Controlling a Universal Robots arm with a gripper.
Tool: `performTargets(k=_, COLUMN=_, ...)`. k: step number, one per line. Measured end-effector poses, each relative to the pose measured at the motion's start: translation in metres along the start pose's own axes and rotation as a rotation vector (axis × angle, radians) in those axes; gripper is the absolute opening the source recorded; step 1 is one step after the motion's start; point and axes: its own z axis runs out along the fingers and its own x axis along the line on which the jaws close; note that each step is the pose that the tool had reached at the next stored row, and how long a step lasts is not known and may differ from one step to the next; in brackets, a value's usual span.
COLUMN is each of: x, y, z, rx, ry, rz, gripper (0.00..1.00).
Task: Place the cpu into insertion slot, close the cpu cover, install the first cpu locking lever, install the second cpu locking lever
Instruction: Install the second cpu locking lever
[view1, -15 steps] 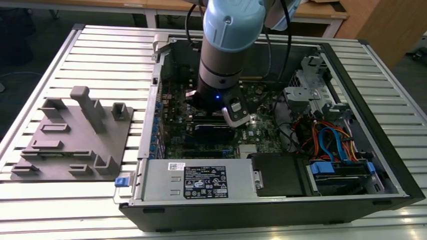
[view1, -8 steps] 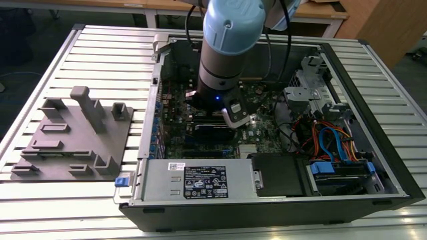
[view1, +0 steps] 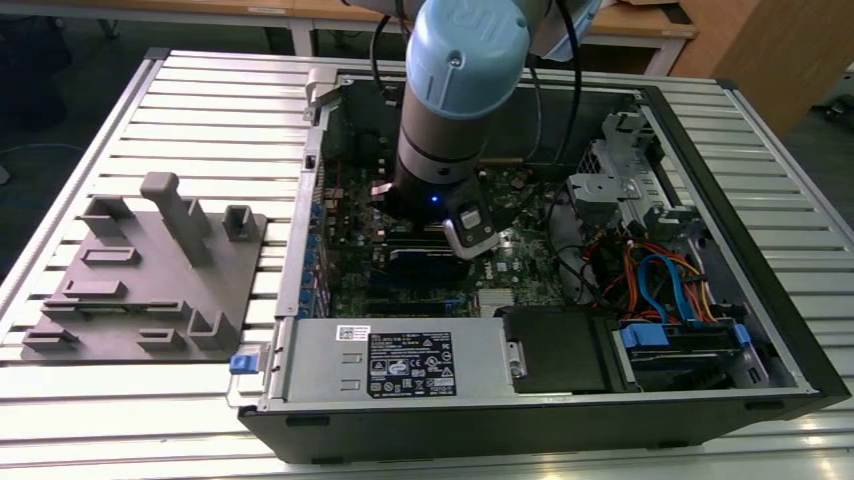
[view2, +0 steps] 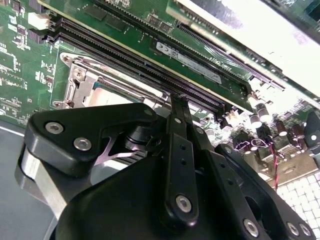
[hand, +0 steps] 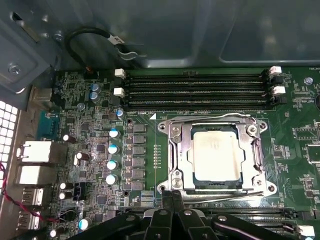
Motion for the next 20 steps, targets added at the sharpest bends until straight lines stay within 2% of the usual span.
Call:
performTargets(k=4, x=0.0002, y=-0.0003, z=0.0012, rx=-0.0116, ry=0.0002, rz=0.0, gripper=0.1)
performTargets(k=13, x=0.0026, y=-0.0015, z=0.0043, rx=-0.0303, ry=0.0011, rz=-0.001, gripper=0.1)
performTargets(k=18, x=0.0033, y=-0.0021, z=0.007, rx=-0.0465, ry=0.0012, rz=-0.002, gripper=0.1)
performTargets(k=20, x=0.0036, y=-0.002, z=0.0076, rx=-0.0496, ry=0.0013, rz=-0.002, gripper=0.1)
